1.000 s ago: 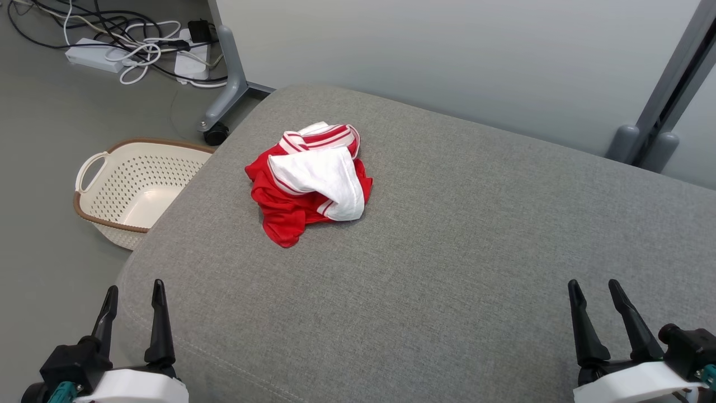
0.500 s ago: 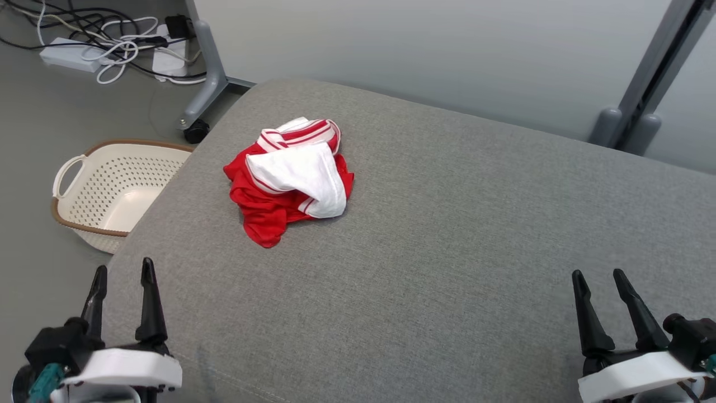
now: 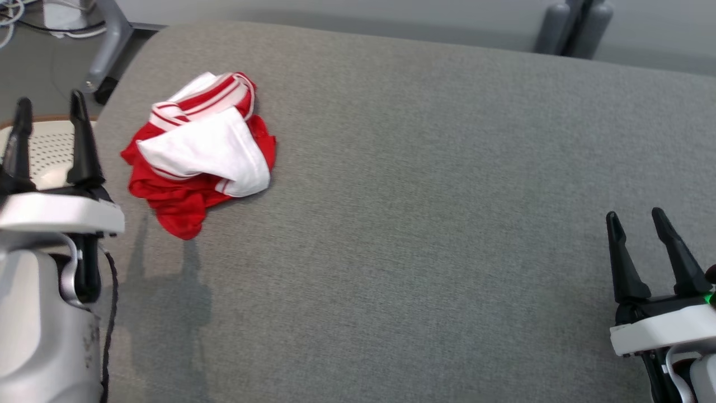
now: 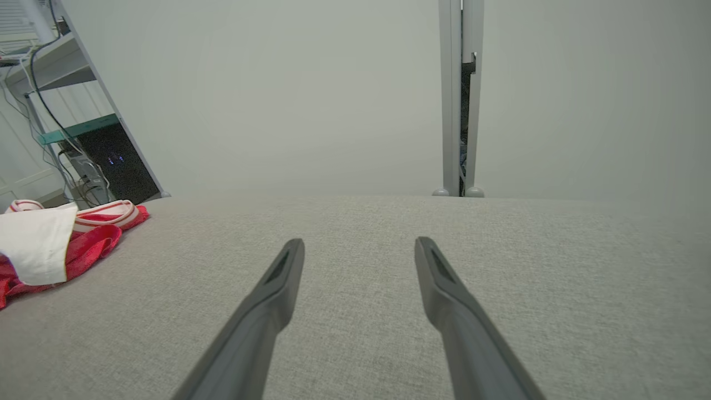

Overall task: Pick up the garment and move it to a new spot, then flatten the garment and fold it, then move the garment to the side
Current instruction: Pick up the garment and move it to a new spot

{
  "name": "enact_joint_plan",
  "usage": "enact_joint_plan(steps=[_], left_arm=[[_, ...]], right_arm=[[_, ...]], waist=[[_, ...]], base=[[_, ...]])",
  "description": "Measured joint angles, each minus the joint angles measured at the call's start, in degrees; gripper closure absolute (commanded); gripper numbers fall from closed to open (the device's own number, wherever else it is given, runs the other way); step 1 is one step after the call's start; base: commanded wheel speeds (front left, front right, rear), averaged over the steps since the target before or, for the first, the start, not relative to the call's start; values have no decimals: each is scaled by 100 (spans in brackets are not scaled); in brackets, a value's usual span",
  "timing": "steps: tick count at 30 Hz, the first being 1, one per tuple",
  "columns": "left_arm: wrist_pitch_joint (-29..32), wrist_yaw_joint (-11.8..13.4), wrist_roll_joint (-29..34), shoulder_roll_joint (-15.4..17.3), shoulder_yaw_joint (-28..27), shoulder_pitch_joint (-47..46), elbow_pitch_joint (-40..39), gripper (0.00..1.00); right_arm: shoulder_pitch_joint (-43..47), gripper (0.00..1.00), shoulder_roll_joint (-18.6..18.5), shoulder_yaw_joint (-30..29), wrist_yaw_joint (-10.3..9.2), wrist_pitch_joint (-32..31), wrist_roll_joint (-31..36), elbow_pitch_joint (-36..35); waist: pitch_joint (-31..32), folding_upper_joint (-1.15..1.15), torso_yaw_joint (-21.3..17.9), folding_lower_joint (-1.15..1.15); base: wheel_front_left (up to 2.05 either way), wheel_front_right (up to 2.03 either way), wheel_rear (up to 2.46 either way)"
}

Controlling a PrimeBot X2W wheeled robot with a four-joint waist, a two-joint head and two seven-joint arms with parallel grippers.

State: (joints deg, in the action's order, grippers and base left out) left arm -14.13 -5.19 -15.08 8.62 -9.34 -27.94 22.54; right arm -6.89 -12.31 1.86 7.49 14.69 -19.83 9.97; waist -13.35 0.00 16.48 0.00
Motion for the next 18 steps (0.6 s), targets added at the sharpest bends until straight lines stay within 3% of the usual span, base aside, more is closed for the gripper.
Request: enact_joint_plan(steps=[8, 18], left_arm=[[222, -12, -92, 500, -115, -1076, 838, 0], [915, 4, -154, 925, -76, -1580, 1989, 0]], right_arm=[[-144, 0, -140, -192, 0, -2, 47, -198], [-309, 0, -201, -286, 0, -2, 83, -363]], waist=[[-655, 0, -681, 0], [-1184, 0, -1288, 0]], base=[[0, 0, 0], [0, 0, 0]])
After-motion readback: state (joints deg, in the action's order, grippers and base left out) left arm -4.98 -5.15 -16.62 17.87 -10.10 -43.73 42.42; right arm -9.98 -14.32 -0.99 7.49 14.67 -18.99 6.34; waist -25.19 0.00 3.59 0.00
